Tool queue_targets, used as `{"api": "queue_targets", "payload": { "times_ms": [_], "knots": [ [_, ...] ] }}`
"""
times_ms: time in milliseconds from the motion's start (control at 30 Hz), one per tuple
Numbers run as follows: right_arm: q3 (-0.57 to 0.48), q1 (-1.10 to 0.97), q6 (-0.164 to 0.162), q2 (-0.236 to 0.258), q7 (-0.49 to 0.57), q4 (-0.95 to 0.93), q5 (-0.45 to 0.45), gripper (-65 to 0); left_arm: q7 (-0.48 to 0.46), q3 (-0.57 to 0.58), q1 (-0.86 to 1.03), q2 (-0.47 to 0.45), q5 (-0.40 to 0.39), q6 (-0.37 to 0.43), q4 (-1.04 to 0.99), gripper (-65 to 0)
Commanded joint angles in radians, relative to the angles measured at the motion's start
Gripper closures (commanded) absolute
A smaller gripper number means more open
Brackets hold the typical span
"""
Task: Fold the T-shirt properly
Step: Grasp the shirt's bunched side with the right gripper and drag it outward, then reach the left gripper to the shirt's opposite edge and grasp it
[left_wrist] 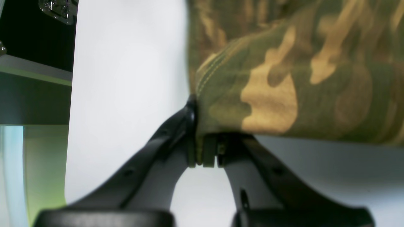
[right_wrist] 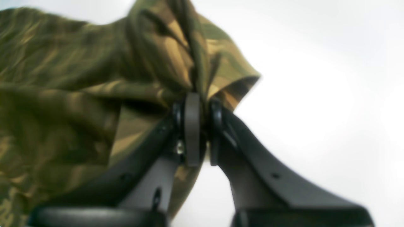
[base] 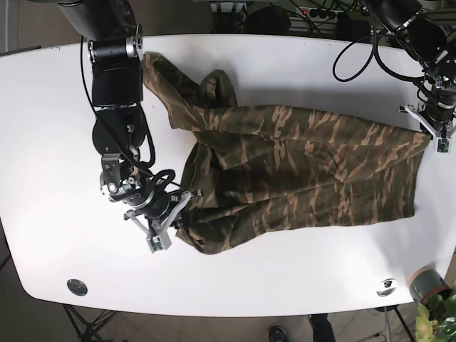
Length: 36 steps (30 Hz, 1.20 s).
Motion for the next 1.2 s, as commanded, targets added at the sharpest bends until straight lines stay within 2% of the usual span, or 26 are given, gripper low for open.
{"api": "queue_targets", "payload": {
  "times_ms": [0,67,200,333,433,500,567,600,667,767,900,1067,1167],
  "knots": [
    [0.003,0.047,0.001,0.034,0.019,0.023,0.012,-1.9,-0.018,0.020,-0.008,-0.017,-0.006,0.006,0.020,0.0],
    [0.000,0.048,0.001,0.051,0.018,0.023,0.012,-1.9,-0.018,0.023,-0.007,-0.017,-0.006,0.006,0.021,0.0],
    [0.000,0.044,0.007,0.054,0.016,0.023,0.012,-1.9,-0.018,0.023,-0.007,-0.017,-0.006,0.006,0.021,0.0],
    [0.001,0.015,0.050,0.047,0.015,0.025,0.012,-1.9,-0.018,0.025,-0.002,-0.006,-0.006,0.006,0.024,-1.1],
    [0.004,0.004,0.056,0.025,0.015,0.023,0.012,-1.9,-0.018,0.020,-0.002,0.018,-0.006,0.006,0.024,-14.9],
    [0.004,-0.014,0.056,0.021,0.015,0.022,0.012,-1.9,-0.018,0.017,0.000,0.026,-0.006,0.006,0.026,-29.9],
    [0.003,-0.025,0.056,0.018,0.015,0.025,0.012,-1.9,-0.018,0.016,0.004,0.026,-0.006,0.006,0.026,-39.7],
    [0.000,-0.027,0.056,0.016,0.015,0.025,0.012,-1.9,-0.018,0.016,0.019,0.026,-0.007,0.006,0.026,-42.5],
    [0.000,-0.030,0.056,0.007,0.016,0.025,0.012,-1.9,-0.018,0.025,0.049,0.026,-0.027,0.006,0.029,-43.3],
    [0.003,-0.031,0.058,-0.005,0.016,0.023,0.012,-1.9,-0.018,0.025,0.085,0.021,-0.141,0.006,0.046,-43.3],
    [0.001,-0.031,0.058,-0.009,0.016,0.022,0.012,-1.9,-0.011,0.030,0.148,-0.011,-0.332,0.006,0.063,-43.3],
    [0.001,-0.031,0.058,-0.010,0.016,0.022,0.012,-1.9,0.124,0.132,0.217,-0.138,-0.622,0.006,0.067,-43.3],
    [0.001,-0.031,0.058,-0.010,0.018,0.022,0.012,-1.9,0.157,0.192,0.248,-0.194,-0.707,0.006,0.066,-43.3]
  ]
}}
